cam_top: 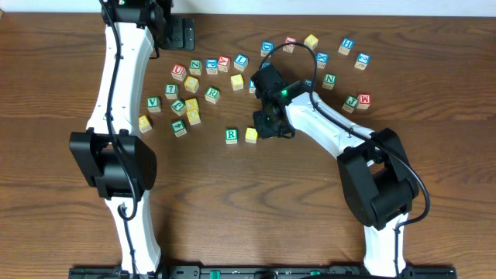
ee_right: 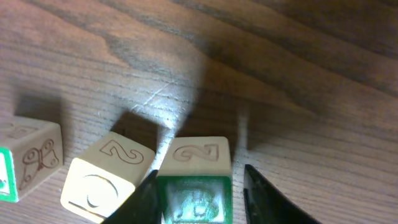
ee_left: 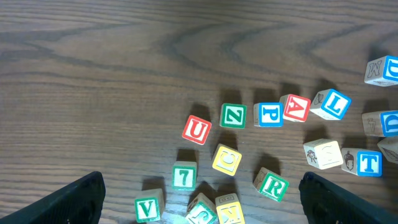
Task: Spell out ROBOT
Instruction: 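Lift the B block with the right gripper and carry it toward R and O, then lower the B block right of the O block and open the right gripper, then raise the right gripper and move it back to the right side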
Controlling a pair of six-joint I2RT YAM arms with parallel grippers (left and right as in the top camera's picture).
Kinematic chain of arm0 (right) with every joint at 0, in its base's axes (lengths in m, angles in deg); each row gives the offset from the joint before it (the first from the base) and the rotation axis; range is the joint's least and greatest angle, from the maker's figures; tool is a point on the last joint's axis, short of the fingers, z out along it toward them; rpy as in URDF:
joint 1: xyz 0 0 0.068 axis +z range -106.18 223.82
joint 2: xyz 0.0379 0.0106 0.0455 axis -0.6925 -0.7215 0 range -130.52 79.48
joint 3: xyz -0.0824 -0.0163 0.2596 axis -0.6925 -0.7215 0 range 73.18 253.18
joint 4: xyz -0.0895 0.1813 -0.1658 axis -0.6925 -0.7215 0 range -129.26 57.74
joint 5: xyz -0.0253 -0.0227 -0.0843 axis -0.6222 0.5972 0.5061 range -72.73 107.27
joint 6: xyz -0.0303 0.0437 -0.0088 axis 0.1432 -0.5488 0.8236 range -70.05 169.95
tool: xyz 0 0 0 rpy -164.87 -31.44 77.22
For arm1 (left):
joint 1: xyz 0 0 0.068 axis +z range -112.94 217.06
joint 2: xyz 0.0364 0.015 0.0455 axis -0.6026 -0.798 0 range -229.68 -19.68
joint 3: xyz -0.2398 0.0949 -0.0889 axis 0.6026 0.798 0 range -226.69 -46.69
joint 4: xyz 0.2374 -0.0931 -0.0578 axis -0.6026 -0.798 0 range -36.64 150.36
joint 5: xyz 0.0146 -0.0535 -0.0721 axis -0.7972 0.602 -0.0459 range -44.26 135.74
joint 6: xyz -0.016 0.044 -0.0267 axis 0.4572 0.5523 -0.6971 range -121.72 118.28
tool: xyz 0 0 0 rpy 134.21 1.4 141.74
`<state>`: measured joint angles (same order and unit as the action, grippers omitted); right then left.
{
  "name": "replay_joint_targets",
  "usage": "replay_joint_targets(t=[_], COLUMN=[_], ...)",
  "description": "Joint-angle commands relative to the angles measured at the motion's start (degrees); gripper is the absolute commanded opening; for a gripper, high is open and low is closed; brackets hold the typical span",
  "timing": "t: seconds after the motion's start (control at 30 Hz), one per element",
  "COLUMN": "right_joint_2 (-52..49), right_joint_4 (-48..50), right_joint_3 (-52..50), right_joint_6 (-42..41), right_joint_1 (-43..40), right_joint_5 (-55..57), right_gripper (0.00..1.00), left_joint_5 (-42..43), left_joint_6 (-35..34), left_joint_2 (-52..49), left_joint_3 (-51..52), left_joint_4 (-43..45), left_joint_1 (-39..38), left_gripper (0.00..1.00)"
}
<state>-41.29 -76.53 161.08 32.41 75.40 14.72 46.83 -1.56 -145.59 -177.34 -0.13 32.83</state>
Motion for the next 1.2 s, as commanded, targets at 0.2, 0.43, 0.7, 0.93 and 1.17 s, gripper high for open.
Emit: replay_joint_targets(t=[0.2, 0.43, 0.7, 0.93, 1.17], right_joint_2=[1.57, 2.21, 2.60, 2.60, 2.34], right_joint_4=[-0.52, -3.21, -11.74, -10.32, -7.30], right_joint_3=[-0.24, 4.48, 17.77, 21.57, 21.05], right_joint_6=[0.02, 0.07, -0.63, -2.80, -3.48], right_joint_1=[-0.04, -1.49, -3.54, -3.26, -2.60], right_joint_5=[0.92, 0.92, -2.19, -4.55, -4.22], right_gripper=[0.38, 0.35, 0.37, 0.38, 0.40], left_joint_5=[-0.70, -0.70, -0.70, -0.70, -0.70], left_joint_6=[-0.26, -0.26, -0.26, -0.26, -0.26], left_joint_2=[1.25, 1.25, 1.25, 1.25, 1.25], left_joint_3=[-1.16, -1.16, -1.16, -1.16, -1.16], left_joint_4=[-0.31, -0.31, -0.31, -0.31, -0.31], left_joint_1=[0.04, 0.04, 0.04, 0.04, 0.04], left_gripper=[0.99, 0.98, 0.98, 0.98, 0.98])
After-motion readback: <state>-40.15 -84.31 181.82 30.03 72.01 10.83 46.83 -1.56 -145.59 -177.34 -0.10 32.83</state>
